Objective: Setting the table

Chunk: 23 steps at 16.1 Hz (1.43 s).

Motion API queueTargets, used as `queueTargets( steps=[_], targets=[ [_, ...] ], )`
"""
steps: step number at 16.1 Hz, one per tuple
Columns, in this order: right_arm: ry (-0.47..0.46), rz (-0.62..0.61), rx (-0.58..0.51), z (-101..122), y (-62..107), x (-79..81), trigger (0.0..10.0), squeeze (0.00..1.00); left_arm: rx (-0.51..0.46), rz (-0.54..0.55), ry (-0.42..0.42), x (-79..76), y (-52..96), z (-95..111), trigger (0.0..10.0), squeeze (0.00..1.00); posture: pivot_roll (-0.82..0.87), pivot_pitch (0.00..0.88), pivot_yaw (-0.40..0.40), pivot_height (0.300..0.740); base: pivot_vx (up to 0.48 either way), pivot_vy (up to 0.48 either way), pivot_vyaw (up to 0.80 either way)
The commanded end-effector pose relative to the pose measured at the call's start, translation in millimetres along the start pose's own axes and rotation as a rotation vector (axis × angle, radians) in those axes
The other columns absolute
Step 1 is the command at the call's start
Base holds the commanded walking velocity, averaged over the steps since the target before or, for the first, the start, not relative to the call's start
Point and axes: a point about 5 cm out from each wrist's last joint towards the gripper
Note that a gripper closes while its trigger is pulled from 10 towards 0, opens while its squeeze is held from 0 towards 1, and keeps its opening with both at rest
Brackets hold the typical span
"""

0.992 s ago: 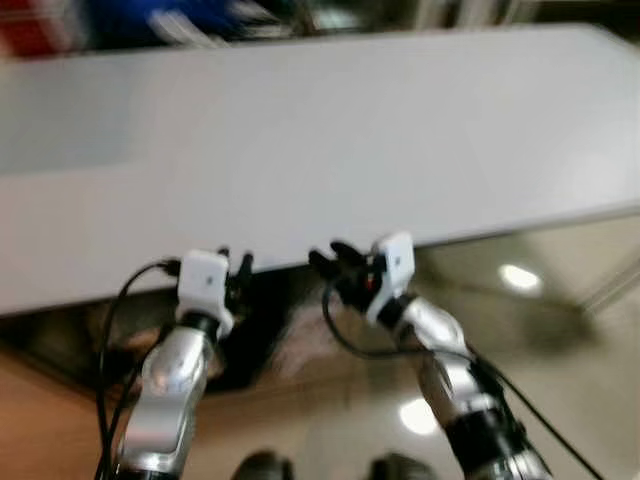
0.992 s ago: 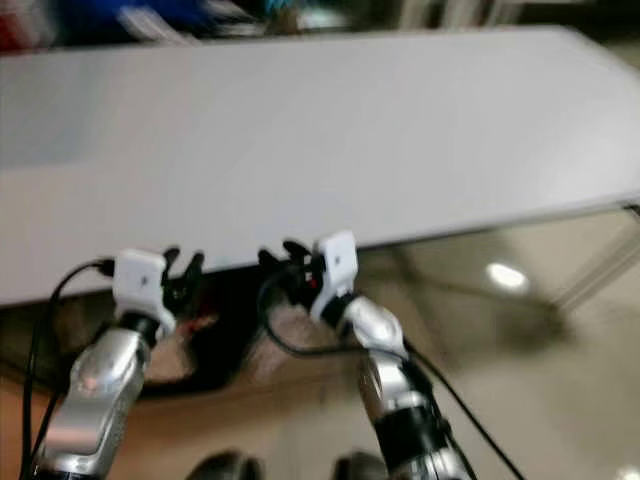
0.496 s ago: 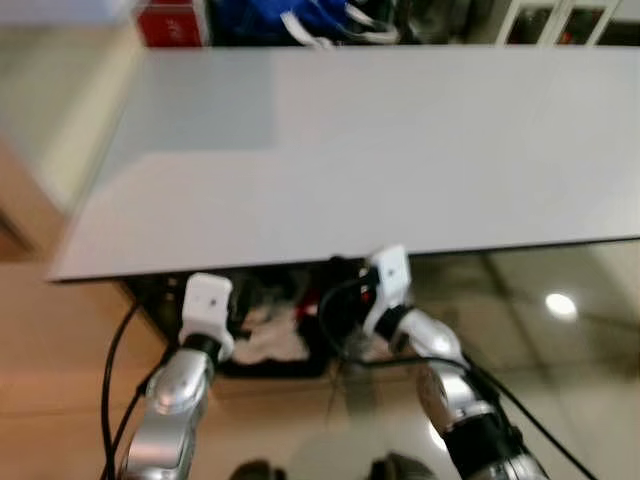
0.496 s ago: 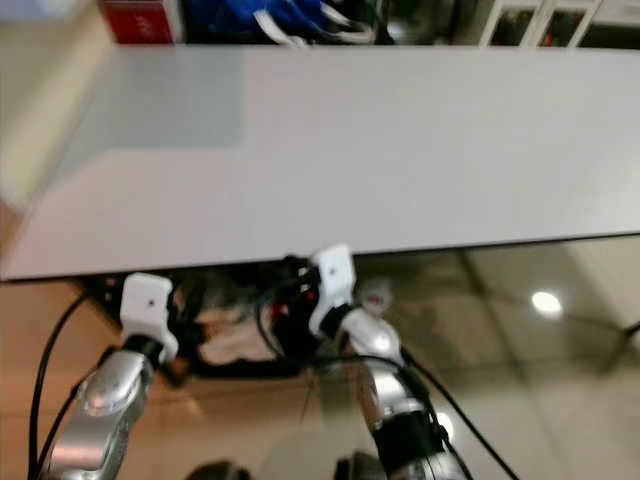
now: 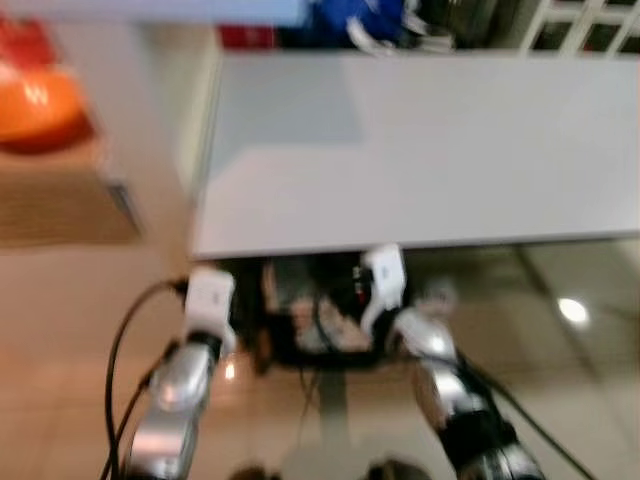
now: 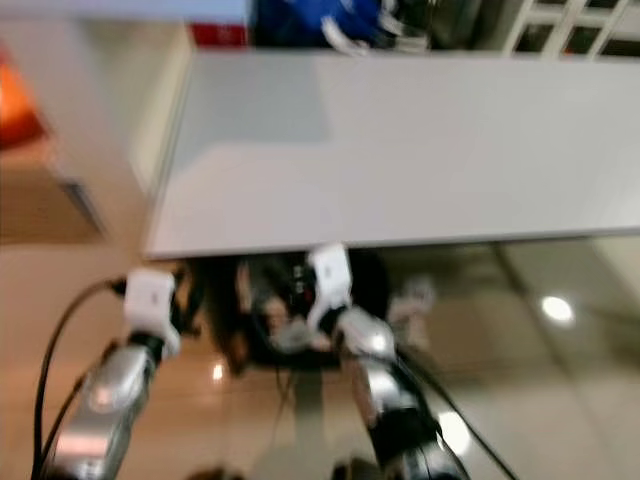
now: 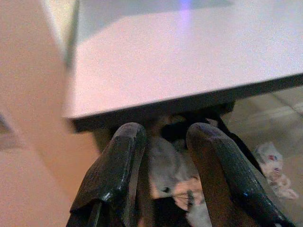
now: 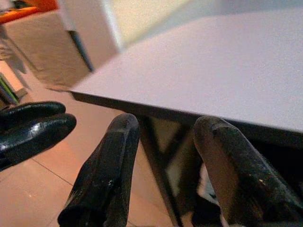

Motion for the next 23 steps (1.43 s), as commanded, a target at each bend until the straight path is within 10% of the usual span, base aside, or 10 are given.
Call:
queueTargets(
  steps=[1,23],
  targets=[
    [0.016,-0.047,0.0,-1,6.4,-11.4,10.0,0.0,-0.017,-0.029,-0.004,-9.8,-3.8,4,10.0,0.0,-0.07,0.059,0.003,0.74,0.0,0.48,0.0],
    [0.01,0.026,-0.168,49,-7.6,5.0,10.0,0.0,-0.162,-0.019,0.025,-7.0,-3.4,38,10.0,0.0,-0.08,0.074,0.005,0.74,0.0,0.436,0.0]
  ],
)
Point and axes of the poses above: a point about 5 cm out from each wrist's last joint towards the gripper, its own y axis pointing back from the gripper into the wrist, its own z axis along the axis of the wrist's last joint, x = y × z, and after that the axes turned 3 degrees about -y, right-handed
